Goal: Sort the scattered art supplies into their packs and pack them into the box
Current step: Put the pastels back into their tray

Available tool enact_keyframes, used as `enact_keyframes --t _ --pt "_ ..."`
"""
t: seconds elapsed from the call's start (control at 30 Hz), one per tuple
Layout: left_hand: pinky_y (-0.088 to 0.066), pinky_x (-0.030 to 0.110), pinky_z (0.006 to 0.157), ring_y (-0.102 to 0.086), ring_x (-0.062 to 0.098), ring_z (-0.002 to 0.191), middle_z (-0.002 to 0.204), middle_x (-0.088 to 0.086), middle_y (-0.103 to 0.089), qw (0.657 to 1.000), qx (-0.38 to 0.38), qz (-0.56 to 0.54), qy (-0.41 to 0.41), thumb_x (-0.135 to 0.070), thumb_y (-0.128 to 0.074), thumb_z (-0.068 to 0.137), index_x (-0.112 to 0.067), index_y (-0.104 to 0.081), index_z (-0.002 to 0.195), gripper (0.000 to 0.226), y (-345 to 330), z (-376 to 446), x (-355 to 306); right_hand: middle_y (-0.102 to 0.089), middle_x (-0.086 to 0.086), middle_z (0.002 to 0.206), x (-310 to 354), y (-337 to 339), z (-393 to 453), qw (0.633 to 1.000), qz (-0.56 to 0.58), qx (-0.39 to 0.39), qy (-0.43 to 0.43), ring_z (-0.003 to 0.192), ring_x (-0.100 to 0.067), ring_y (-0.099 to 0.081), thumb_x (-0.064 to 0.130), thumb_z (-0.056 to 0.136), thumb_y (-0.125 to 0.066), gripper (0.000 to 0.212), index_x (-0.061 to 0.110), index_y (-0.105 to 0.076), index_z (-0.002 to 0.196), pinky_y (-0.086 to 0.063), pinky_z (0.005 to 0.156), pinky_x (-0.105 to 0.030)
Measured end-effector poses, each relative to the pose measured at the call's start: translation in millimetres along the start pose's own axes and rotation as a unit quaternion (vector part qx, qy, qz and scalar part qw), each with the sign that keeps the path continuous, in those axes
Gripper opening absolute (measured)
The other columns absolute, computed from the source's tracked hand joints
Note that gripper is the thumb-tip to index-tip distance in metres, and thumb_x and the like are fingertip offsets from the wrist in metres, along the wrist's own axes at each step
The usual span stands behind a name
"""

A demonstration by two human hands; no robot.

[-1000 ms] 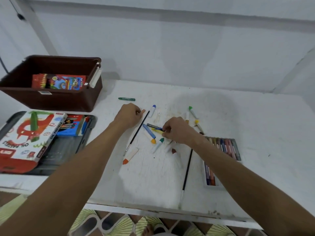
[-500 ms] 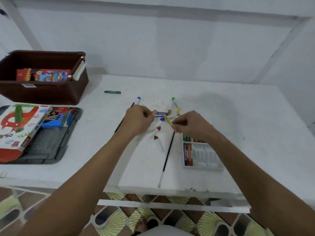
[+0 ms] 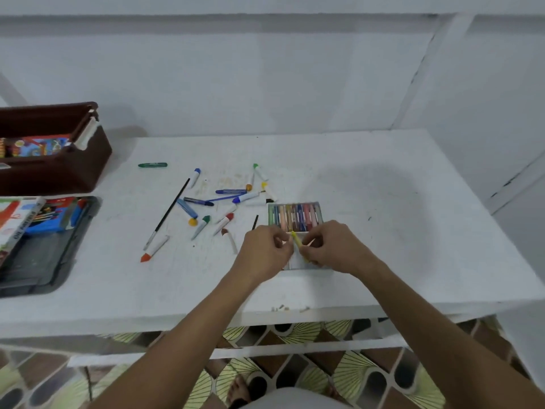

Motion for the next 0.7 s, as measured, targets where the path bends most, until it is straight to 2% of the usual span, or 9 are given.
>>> enact_keyframes --t 0.13,0.2,0.33,0.4,0.5,0.6,0.7 --pt "-0.045 0.018 0.061 -0.062 0.012 0.073 0.081 -0.002 -0.066 1.0 -0.001 0.011 0.007 -0.027 -0.063 0.088 -0.016 -0.069 0.099 0.016 -8.7 -4.7 -4.0 -0.068 -0.002 0.067 -0.6 -6.5 -4.1 1.0 0.0 0.004 0.01 0.052 -0.006 -0.063 0.02 0.083 -0.067 0.01 0.01 -0.071 0.082 -0.055 0.054 -0.019" --pt "-0.048 0.02 0.061 -0.064 0.013 0.071 0.079 -0.001 -0.069 1.0 0.001 0.02 0.001 -0.024 -0.062 0.088 -0.016 -0.071 0.092 0.013 -10.5 -6.4 -7.0 -0.068 0.001 0.068 -1.3 -10.0 -4.3 1.0 -0.009 0.017 0.021 0.051 -0.004 -0.06 0.022 0.083 -0.067 0.012 0.012 -0.073 0.082 -0.051 0.052 -0.015" --pt "-0.039 0.011 0.051 -0.062 0.011 0.066 0.075 0.001 -0.07 0.998 0.021 0.051 -0.018 -0.022 -0.056 0.092 -0.014 -0.074 0.081 0.023 -11.0 -4.7 -8.2 -0.069 -0.002 0.085 0.8 -5.1 -2.9 0.998 -0.038 0.013 0.049 0.067 -0.005 -0.058 0.019 0.086 -0.066 0.015 0.011 -0.073 0.095 -0.042 0.06 -0.011" --pt "-0.032 0.007 0.047 -0.056 0.006 0.058 0.073 -0.001 -0.068 0.998 0.026 0.058 -0.028 -0.024 -0.057 0.093 -0.014 -0.074 0.089 0.02 -8.7 -2.8 -8.1 -0.065 0.001 0.083 -0.6 -1.4 -2.5 0.998 -0.027 0.009 0.048 0.069 -0.005 -0.058 0.019 0.085 -0.068 0.02 0.012 -0.07 0.104 -0.042 0.063 -0.01" --pt "-0.033 0.007 0.051 -0.055 0.007 0.061 0.075 -0.002 -0.065 0.996 0.038 0.059 -0.054 -0.024 -0.061 0.091 -0.018 -0.071 0.108 0.021 -5.6 0.8 -11.1 -0.061 0.005 0.079 -2.1 -3.3 -0.3 0.998 -0.027 0.017 0.051 0.065 -0.003 -0.055 0.021 0.085 -0.068 0.03 0.018 -0.066 0.115 -0.04 0.058 -0.008" --pt "-0.037 0.013 0.055 -0.06 0.016 0.066 0.078 0.004 -0.069 0.992 0.064 0.075 -0.077 -0.023 -0.063 0.09 -0.02 -0.072 0.11 0.022 -7.2 4.7 -14.2 -0.06 0.007 0.076 -3.2 -5.7 1.5 0.998 -0.037 0.026 0.051 0.063 -0.005 -0.056 0.023 0.087 -0.067 0.034 0.02 -0.064 0.121 -0.041 0.056 -0.008" --pt "-0.035 0.012 0.051 -0.056 0.009 0.056 0.074 0.004 -0.069 0.989 0.073 0.091 -0.096 -0.027 -0.064 0.09 -0.024 -0.072 0.111 0.023 -8.4 7.3 -14.7 -0.06 0.008 0.074 -2.9 -7.4 0.6 0.996 -0.047 0.035 0.062 0.063 -0.004 -0.056 0.024 0.088 -0.065 0.036 0.021 -0.062 0.124 -0.041 0.055 -0.006"
Point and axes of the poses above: each hand's wrist, its own z-axis towards the middle knuckle, its own y-axis out of the back of the hand, x = y × z, the point moved 8 cm from there along z, towards the middle knuckle
